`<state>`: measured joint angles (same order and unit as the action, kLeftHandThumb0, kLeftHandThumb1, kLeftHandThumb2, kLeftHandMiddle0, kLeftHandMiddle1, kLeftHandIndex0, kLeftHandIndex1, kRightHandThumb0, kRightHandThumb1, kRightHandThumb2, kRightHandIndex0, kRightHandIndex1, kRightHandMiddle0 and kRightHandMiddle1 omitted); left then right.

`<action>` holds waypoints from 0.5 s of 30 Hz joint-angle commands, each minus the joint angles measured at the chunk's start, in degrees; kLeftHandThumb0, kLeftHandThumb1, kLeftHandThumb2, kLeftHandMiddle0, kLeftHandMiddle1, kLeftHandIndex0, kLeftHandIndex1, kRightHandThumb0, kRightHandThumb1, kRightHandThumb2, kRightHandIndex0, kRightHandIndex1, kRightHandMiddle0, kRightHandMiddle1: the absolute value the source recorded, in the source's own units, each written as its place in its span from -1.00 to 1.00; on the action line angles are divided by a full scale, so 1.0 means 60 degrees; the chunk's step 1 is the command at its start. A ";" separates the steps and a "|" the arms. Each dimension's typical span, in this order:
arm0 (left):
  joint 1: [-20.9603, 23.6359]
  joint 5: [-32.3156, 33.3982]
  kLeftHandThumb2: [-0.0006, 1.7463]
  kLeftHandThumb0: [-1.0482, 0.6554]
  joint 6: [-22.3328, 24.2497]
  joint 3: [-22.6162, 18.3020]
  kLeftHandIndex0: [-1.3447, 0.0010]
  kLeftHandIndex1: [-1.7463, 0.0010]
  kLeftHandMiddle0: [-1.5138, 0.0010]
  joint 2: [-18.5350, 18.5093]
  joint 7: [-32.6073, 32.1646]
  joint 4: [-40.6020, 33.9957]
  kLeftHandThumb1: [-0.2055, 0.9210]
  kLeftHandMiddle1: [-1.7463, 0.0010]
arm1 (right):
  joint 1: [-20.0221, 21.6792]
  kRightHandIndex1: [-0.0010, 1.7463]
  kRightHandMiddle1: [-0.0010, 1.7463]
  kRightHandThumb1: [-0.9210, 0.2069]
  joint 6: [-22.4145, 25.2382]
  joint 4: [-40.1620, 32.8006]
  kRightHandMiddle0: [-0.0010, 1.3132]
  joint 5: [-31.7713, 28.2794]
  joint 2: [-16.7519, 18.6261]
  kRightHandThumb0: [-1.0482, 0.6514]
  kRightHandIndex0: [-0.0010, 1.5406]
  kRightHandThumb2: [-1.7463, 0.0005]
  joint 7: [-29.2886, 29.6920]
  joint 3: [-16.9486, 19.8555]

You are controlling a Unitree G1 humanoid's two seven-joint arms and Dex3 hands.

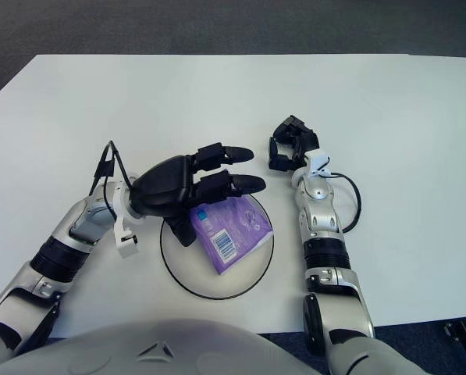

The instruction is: Put the tissue paper into the plate.

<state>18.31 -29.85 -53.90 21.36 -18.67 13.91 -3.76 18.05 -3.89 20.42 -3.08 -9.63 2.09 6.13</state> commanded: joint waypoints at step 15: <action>0.0420 0.0908 0.31 -1.00 0.0270 0.0061 1.00 0.73 1.00 -0.0348 0.0518 0.0015 1.00 0.64 | -0.1321 1.00 1.00 0.05 0.0512 0.0330 -0.09 0.0092 0.0538 -0.33 0.34 -0.48 0.0040 -0.0335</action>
<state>20.05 -26.23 -53.24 21.85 -19.83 16.07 -3.42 17.30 -2.15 18.61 -2.66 -9.58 2.89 5.20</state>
